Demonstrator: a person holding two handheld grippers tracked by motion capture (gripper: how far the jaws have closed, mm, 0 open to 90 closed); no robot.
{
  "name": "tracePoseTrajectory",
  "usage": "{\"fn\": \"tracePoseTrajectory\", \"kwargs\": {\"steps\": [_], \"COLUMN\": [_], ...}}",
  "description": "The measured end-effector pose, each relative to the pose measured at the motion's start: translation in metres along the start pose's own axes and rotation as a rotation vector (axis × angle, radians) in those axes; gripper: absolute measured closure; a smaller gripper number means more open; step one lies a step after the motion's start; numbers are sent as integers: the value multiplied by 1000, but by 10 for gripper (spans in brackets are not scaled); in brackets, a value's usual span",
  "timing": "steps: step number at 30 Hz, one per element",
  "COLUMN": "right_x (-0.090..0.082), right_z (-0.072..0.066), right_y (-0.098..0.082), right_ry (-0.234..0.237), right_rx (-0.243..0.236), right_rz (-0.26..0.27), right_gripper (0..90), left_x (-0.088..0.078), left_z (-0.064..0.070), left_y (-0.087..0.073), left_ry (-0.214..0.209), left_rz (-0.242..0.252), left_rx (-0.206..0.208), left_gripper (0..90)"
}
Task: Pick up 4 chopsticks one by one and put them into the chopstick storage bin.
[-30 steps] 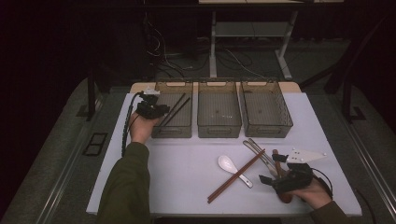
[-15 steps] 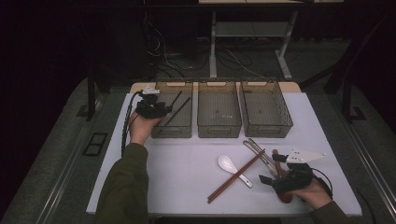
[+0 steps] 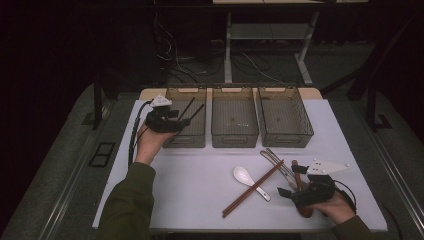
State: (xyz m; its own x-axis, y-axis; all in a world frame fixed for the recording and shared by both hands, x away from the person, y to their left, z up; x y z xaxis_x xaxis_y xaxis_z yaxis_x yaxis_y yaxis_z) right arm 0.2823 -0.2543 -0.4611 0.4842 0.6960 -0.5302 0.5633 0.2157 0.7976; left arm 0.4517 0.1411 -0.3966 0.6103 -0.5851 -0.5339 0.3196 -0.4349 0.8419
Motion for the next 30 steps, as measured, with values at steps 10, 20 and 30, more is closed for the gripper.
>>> {"fn": "tracePoseTrajectory", "kwargs": {"steps": [10, 20, 30], "right_x": [0, -2, -2], "right_z": [0, -1, -2], "right_y": [0, 2, 2], "right_ry": [0, 7, 16], "right_rx": [3, 3, -9], "right_rz": [-4, -33, -69], "right_gripper": [18, 59, 65], "left_x": [-17, -28, -39], "left_z": [33, 69, 98], "left_y": [-20, -43, -64], "left_ry": [-89, -118, -148], "left_rz": [1, 3, 18], "left_rx": [4, 33, 77], "left_gripper": [202, 137, 65]}}
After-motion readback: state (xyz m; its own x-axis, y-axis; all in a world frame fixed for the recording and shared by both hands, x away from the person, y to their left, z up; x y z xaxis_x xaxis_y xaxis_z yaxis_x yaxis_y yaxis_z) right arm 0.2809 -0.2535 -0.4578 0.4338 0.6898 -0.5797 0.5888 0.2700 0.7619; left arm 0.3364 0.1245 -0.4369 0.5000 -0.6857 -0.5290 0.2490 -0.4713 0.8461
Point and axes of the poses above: each handheld gripper's, and its own axes: x roughly forward along the jaws, y roughly out of its top, z roughly to its right, the point moved 5 cm from there along x, roughly forward along the jaws, and after that the axes turned 10 degrees about x, right-handed, at the moved point
